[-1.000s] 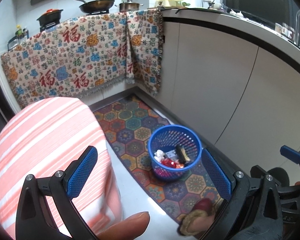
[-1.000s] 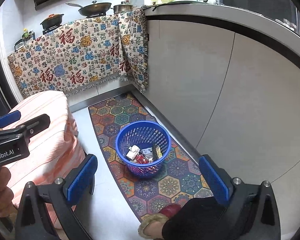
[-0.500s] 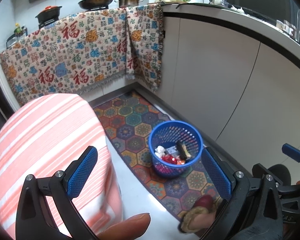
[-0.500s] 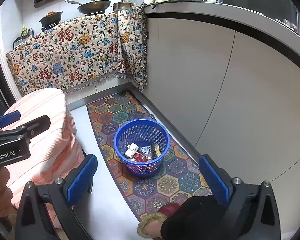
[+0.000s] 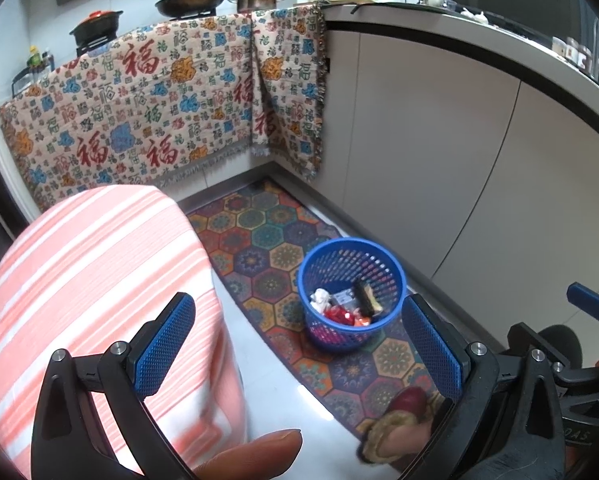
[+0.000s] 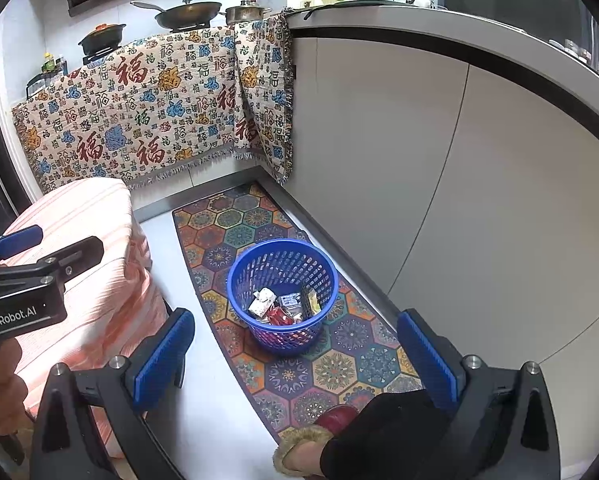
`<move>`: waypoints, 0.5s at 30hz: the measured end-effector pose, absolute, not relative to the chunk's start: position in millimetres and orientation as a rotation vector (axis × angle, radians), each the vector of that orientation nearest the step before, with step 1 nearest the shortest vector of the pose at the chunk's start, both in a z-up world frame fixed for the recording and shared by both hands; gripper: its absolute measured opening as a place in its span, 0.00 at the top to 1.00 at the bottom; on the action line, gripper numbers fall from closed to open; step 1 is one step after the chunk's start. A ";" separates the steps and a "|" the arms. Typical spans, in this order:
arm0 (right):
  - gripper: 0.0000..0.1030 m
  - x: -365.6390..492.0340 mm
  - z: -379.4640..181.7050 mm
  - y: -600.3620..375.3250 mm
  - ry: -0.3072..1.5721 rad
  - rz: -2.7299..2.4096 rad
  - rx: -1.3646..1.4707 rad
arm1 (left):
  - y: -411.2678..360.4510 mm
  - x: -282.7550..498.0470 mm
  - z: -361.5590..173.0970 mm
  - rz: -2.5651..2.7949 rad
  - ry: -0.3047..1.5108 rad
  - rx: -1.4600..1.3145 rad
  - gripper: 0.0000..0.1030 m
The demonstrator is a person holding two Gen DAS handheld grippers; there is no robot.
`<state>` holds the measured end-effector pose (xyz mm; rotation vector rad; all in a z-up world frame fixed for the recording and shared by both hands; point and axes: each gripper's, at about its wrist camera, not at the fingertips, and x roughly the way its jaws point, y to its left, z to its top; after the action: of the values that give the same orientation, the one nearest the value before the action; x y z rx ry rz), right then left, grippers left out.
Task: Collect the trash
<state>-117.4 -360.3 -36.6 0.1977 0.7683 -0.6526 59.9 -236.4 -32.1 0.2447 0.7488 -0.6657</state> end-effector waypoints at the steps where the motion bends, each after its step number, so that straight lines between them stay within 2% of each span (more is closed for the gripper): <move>1: 0.00 -117.3 -36.6 -360.6 0.768 -0.652 0.198 | -236.0 59.5 -32.6 -0.665 0.749 0.245 0.00; 15: 0.00 -118.1 -35.1 -359.5 0.764 -0.653 0.199 | -233.3 60.8 -32.9 -0.664 0.756 0.249 0.00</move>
<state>-118.1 -359.5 -35.1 0.1989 0.7639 -0.6532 60.8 -233.3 -32.9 0.2486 0.7557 -0.6636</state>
